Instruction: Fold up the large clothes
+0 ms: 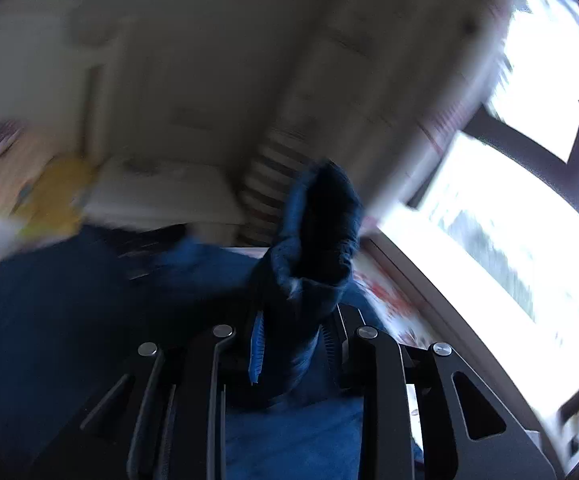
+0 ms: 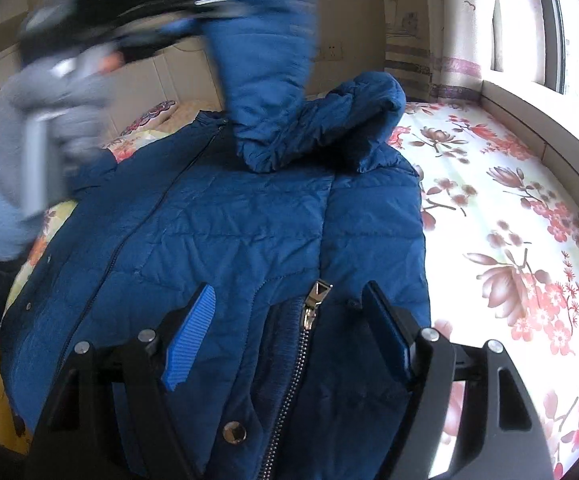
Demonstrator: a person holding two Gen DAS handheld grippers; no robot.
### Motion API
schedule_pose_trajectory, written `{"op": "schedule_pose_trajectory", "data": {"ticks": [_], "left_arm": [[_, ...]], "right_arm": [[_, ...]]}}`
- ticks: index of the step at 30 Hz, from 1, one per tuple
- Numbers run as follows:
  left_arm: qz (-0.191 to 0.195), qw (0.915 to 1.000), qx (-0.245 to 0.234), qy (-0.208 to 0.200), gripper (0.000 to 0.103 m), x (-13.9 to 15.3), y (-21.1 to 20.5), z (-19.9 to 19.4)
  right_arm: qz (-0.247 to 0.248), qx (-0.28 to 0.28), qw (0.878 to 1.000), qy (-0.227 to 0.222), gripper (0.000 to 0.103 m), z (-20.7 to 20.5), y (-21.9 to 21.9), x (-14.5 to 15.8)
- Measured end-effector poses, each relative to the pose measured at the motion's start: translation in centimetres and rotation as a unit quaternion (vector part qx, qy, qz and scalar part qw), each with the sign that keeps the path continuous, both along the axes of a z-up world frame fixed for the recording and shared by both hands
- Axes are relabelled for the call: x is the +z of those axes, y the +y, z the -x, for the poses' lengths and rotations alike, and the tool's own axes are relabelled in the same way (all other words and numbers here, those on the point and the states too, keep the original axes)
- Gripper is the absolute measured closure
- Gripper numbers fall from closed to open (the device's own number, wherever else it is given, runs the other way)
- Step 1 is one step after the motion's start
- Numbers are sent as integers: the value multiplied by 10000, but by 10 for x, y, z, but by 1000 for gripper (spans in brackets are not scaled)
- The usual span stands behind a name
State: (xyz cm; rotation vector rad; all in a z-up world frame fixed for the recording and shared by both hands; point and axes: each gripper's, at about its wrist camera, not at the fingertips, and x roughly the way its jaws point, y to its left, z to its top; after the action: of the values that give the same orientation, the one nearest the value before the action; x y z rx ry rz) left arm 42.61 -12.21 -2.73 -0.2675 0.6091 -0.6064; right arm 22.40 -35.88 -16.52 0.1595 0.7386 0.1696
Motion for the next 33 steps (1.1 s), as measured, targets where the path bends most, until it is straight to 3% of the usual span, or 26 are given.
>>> {"op": "schedule_pose_trajectory", "data": {"ticks": [5,11,14,19,21,23,24,26,28,30,31,33], "left_arm": [[628,9927,697,760,76,-52,114,-1],[992,9793,1014,1442,76,-111,171,4],[1224,9769,1198,1279,77,-109,181,13],[1506,9749,1594,391,78,-70,200,41],[1305,9776,1603,389,78,-67,204,44],[903,9821,1501,693,77,-78,200,31],[527,9814,1585,951,77,-88,198,24],[172,9772,1831,1064,76,-95,206,29],[99,9643,2483,918,68,-91,225,43],[-40,9419,3334,418,68,-71,238,66],[-57,9429,3321,238,67,-64,235,71],[-332,9554,2935,15,67,-42,219,70]], "right_arm": [[21,-10,10000,85,28,-3,0,0],[45,-101,9998,191,28,-8,2,-3],[64,-161,9996,242,28,-11,0,-6],[147,-242,9991,329,28,-16,0,-9],[184,-259,9988,376,28,-18,0,-10],[230,-258,9985,418,28,-20,1,-11],[236,-261,9985,428,28,-21,2,-12],[237,-264,9985,421,28,-21,1,-12],[253,-286,9984,407,28,-21,2,-11],[253,-300,9985,389,28,-20,2,-10],[247,-323,9984,393,28,-20,1,-8],[355,-377,9983,258,28,-19,2,3]]}}
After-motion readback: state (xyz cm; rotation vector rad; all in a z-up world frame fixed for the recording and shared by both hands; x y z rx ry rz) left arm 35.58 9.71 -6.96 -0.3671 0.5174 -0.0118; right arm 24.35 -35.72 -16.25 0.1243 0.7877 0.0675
